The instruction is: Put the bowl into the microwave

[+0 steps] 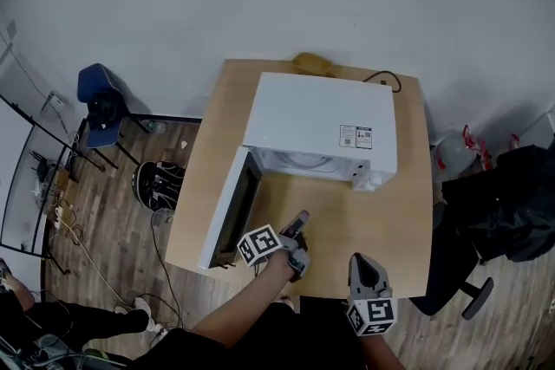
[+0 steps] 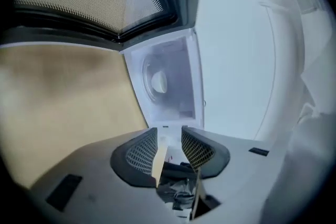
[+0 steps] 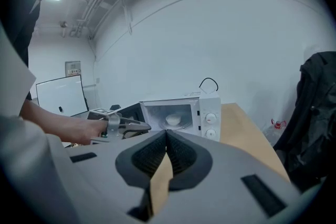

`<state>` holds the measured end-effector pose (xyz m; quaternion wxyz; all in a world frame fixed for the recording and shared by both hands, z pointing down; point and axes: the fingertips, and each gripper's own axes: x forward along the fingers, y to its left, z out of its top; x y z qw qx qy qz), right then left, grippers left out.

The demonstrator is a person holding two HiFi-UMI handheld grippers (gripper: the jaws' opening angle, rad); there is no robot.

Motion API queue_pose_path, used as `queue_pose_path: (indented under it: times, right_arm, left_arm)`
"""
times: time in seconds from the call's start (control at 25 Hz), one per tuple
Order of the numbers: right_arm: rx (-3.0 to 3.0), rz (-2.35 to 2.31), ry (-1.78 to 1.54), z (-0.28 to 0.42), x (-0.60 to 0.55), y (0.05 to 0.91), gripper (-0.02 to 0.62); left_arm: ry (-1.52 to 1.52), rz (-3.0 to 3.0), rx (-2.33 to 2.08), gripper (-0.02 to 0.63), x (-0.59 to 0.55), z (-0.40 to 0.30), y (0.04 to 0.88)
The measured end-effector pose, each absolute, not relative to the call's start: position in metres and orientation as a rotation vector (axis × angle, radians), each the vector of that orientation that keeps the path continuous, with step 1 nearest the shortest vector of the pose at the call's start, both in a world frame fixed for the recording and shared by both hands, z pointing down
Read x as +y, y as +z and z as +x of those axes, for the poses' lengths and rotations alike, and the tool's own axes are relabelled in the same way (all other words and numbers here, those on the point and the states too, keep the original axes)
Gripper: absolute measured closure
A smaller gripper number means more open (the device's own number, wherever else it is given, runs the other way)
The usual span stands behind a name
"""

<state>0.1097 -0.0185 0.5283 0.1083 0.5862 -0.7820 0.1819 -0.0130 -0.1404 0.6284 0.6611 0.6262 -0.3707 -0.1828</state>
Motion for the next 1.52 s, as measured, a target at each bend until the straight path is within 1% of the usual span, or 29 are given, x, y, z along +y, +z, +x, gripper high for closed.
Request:
queue_pose_path:
  times: [0.16,0.2,0.28,0.36,0.52,0.72,0.88,1.08,1.52]
  right_arm:
    - [-2.287,1.793,0.553,0.099,0.031,0.509,0.536]
    - [-2.284,1.802,0.557,0.097,0.043,0.504,0.537]
    - [-2.289,1.811,0.565,0.091,0.066,0.495,0.537]
    - [-2.301,1.806,0.55,0.083,0.085,0.484,0.535]
    - [-2.343,1.779,0.485,0.07,0.115,0.451,0.537]
    - [-2.382,1.751,0.317,0.05,0.139,0.408,0.536]
    - [-2.423,1.703,0.284,0.043,0.154,0.397,0.536]
    - [-2.476,1.629,0.296,0.045,0.18,0.39,0.537]
    - [-2.475,1.673,0.251,0.092,0.212,0.385,0.537]
  left_arm:
    - [-0.297,1.61,-0.792,0.483,-0.05,-0.025,0.585]
    - [-0.286,1.672,-0.793,0.494,-0.03,-0.029,0.572]
    - [-0.283,1.809,-0.805,0.549,0.005,-0.038,0.545]
    - [-0.269,1.93,-0.81,0.581,0.036,-0.044,0.52]
    - [-0.186,2.229,-0.876,0.592,0.088,-0.05,0.464]
    - [-0.051,2.574,-1.2,0.592,0.121,-0.072,0.415]
    - [-0.073,2.62,-1.298,0.592,0.142,-0.071,0.394]
    - [0.002,2.602,-1.324,0.592,0.163,-0.055,0.383]
    - [0.033,2.588,-1.425,0.592,0.202,-0.029,0.385]
